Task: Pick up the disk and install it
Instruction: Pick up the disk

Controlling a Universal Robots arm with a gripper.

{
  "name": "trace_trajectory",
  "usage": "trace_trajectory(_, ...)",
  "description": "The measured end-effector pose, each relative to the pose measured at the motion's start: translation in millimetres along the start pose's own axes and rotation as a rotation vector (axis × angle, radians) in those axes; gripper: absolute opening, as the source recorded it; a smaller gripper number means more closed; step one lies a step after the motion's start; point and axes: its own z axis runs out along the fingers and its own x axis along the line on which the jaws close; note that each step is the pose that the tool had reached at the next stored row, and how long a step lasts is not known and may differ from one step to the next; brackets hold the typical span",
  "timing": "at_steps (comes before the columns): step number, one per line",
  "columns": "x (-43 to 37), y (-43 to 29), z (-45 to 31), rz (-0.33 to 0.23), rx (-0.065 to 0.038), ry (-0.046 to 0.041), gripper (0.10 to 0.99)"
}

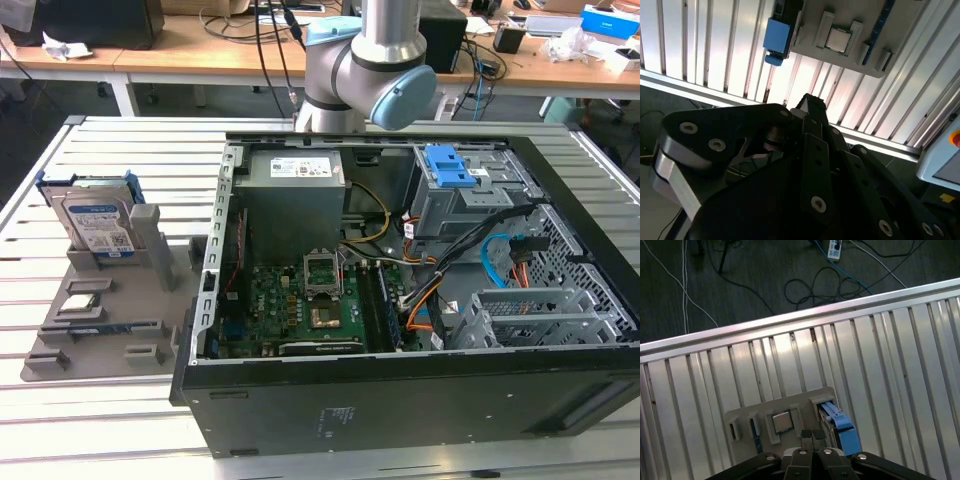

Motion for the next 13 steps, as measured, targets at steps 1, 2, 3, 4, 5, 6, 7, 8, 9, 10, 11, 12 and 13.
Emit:
trace_trajectory(1,0.0,0.0,0.0,-0.006,0.000,0.0003,0.106)
trace_trajectory(2,0.0,0.0,0.0,-0.024,-0.001,0.0011,0.106)
trace_trajectory(3,0.0,0.0,0.0,-0.035,-0.001,0.0016,0.106)
trace_trajectory(4,0.0,0.0,0.0,-0.043,-0.001,0.0020,0.106)
trace_trajectory(5,0.0,0.0,0.0,-0.052,-0.001,0.0024,0.106)
trace_trajectory(6,0.0,0.0,0.0,-0.052,-0.001,0.0024,0.106)
trace_trajectory(7,0.0,0.0,0.0,-0.053,-0.001,0.0024,0.106)
trace_trajectory(8,0.0,0.0,0.0,-0.053,-0.001,0.0024,0.106)
trace_trajectory(9,0.0,0.0,0.0,-0.053,-0.001,0.0024,0.106)
trace_trajectory(10,0.0,0.0,0.0,-0.053,-0.001,0.0024,0.106)
trace_trajectory(11,0.0,0.0,0.0,-0.054,-0.001,0.0024,0.114)
trace_trajectory(12,0.0,0.0,0.0,-0.054,-0.001,0.0024,0.169)
trace_trajectory(13,0.0,0.0,0.0,-0.054,-0.001,0.0025,0.169)
